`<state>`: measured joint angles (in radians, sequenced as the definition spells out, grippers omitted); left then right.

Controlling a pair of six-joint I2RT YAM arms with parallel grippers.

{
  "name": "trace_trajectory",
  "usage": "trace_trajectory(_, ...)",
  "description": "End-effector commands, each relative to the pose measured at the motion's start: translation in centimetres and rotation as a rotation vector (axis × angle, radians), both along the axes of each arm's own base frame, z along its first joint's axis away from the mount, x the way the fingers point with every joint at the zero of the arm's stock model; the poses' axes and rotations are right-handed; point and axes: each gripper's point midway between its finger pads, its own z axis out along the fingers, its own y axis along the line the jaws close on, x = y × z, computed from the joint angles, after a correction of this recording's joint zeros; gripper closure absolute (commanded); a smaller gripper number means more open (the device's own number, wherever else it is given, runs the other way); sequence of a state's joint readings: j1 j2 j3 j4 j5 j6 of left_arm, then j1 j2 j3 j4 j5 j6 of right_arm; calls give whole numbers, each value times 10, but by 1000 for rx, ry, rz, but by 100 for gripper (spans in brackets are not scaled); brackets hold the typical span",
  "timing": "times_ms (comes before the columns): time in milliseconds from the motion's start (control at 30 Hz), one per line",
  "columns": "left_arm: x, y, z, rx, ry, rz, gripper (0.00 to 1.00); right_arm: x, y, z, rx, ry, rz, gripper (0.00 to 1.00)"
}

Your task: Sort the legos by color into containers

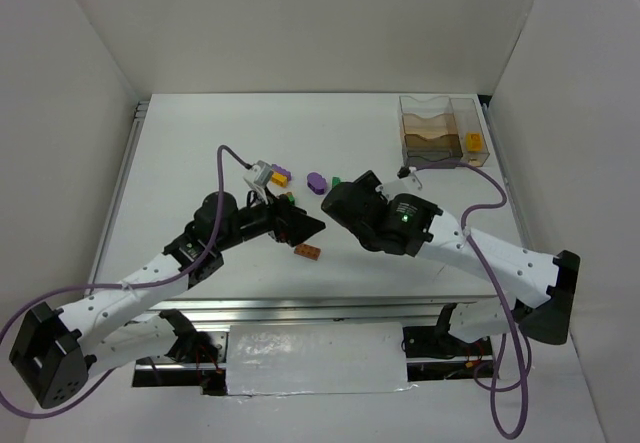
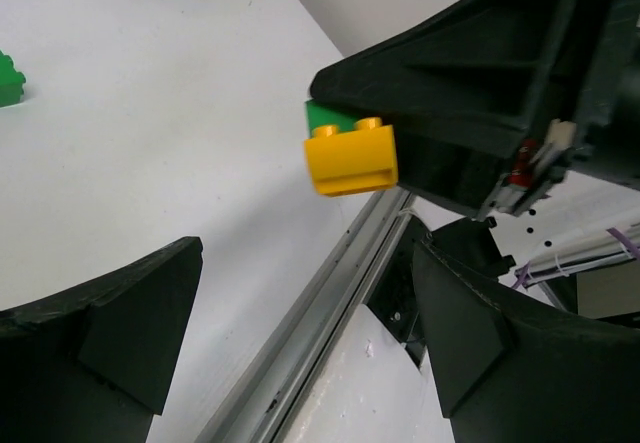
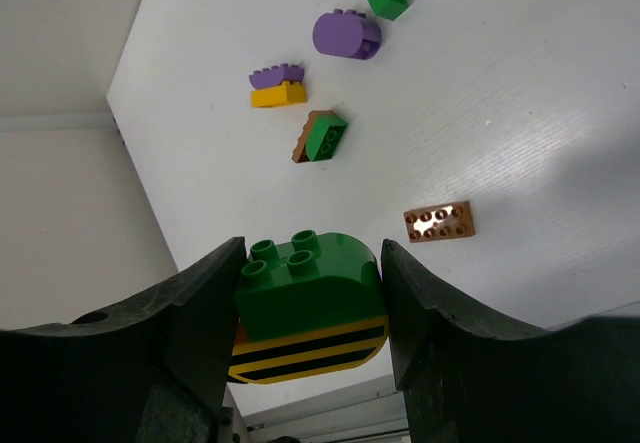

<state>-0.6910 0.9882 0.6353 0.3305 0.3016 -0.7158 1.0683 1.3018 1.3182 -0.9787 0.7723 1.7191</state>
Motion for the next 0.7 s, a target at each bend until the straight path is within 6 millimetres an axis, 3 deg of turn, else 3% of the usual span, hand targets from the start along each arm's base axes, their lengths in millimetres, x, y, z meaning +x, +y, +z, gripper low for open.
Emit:
trace_trajectory(0,6,-10,42,-103,-115,31,2,-1,-18,14,6,-52,-66,100)
trace_trajectory(300,5,-23,64,-136,-157,7,5,-5,-7,20,17,-65,-23,100)
trace_trajectory(667,9,-36,49,-116,-113,1,16,-5,3,25,-11,-86,-11,100)
